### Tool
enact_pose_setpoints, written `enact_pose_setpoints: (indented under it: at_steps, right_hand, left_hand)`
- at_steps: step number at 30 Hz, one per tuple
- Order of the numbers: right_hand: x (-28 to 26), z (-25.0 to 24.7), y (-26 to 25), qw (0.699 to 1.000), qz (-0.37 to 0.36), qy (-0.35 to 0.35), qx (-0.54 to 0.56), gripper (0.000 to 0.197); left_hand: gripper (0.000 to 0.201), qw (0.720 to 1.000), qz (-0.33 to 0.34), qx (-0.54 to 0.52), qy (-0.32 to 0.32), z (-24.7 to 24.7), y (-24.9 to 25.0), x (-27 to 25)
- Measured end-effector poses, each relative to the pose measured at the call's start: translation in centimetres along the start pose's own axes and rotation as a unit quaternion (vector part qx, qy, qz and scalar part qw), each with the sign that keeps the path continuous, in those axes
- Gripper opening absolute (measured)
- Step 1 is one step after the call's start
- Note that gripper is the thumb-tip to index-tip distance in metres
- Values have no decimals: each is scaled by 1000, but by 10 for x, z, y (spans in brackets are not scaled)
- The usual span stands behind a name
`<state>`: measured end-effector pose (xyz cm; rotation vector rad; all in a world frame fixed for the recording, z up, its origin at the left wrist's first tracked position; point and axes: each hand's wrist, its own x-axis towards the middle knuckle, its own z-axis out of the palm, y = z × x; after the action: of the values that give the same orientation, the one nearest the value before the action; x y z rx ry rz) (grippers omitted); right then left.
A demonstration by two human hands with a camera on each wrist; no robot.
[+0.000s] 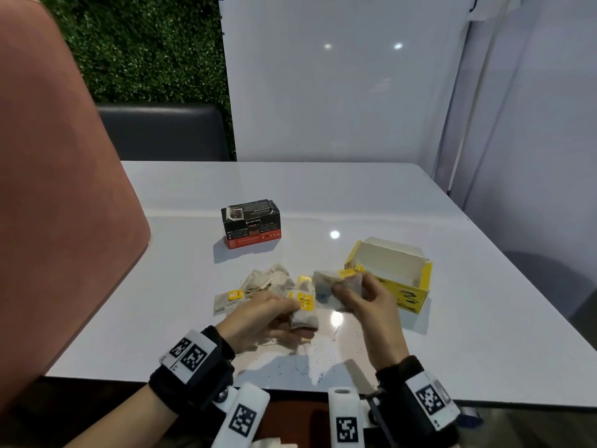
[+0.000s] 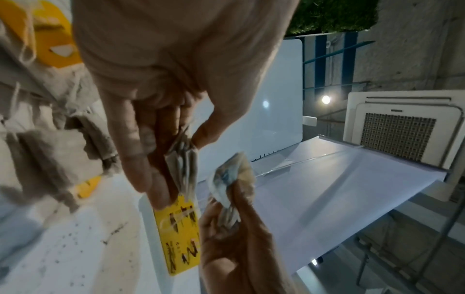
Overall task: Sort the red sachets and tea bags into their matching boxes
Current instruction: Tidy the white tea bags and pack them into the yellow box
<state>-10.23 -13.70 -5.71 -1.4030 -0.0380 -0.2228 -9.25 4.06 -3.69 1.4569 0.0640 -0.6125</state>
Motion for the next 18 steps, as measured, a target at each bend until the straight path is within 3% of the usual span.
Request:
enact_pose_setpoints:
  at_steps: [3, 7, 14, 18]
  right_hand:
    - [8, -3, -12, 983, -134, -75, -104, 13]
    - [9, -12, -17, 931, -225, -227, -176, 23]
    - [4, -21, -24, 934, -192, -281, -111, 14]
    - [-2, -17, -23, 931, -212, -286, -80, 31]
  left_hand:
    - [21, 996, -59, -45, -49, 4, 3, -6]
    - [32, 977, -112, -116, -140, 3, 11, -16]
    - [31, 963, -126, -131, -199, 3, 14, -20]
    - [30, 968, -124, -129, -177, 6, 11, -18]
